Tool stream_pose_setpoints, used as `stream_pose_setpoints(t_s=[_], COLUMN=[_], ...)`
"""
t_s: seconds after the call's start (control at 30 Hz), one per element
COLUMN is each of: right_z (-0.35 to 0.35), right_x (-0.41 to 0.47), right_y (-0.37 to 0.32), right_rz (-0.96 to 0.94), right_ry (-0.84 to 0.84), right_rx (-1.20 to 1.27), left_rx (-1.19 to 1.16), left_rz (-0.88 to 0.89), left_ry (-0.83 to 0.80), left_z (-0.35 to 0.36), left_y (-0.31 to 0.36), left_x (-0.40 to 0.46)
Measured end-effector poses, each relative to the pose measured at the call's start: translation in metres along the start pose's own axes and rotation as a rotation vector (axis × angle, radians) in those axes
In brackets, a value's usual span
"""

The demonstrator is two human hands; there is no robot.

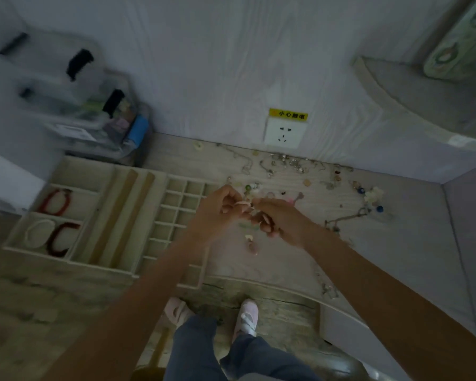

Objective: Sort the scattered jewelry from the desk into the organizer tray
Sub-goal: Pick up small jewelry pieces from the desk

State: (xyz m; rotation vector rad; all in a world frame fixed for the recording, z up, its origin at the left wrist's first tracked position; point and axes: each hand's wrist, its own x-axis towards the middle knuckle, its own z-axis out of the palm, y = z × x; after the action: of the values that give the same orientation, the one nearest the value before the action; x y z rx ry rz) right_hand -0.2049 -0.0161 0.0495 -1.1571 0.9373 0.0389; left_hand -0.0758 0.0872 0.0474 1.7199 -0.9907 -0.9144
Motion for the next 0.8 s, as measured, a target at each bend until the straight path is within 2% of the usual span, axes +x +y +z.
stream_pose_setpoints(t_s=[0.1, 0.2, 0.33, 0.5, 0.63, 0.8], right_z=[0.023, 0.043, 0.073, 0.107, 0.128, 0.154], right_x=[0.005, 0.011, 0.018, 0.026, 0.037, 0.042], right_y=[-0.005, -0.010, -0.016, -0.017, -0.006, 0.007], right_rz=[-0.034, -0.057, -0.034, 0.032, -0.015, -0.203], right_ry=[-0.099, -0.130, -0.177, -0.240, -0.273, -0.237], right_rx=[0.020, -0.012, 0.050, 0.071, -0.147, -0.652], left_rx=[-0.069, -0.154, -0.157, -0.106, 0.017, 0.190], left_rz=[-0.052, -0.108, -0.154, -0.221, -0.251, -0.254], left_ry=[0.058, 0.128, 0.219, 0.247, 0.244, 0.247], left_z=[-0.024, -0.044, -0.066, -0.085, -0.101, -0.114], left_y=[-0.007, -0.011, -0.020, -0.037, -0.051, -0.069], left_x=[-0.013, -0.030, -0.053, -0.075, -0.095, -0.118])
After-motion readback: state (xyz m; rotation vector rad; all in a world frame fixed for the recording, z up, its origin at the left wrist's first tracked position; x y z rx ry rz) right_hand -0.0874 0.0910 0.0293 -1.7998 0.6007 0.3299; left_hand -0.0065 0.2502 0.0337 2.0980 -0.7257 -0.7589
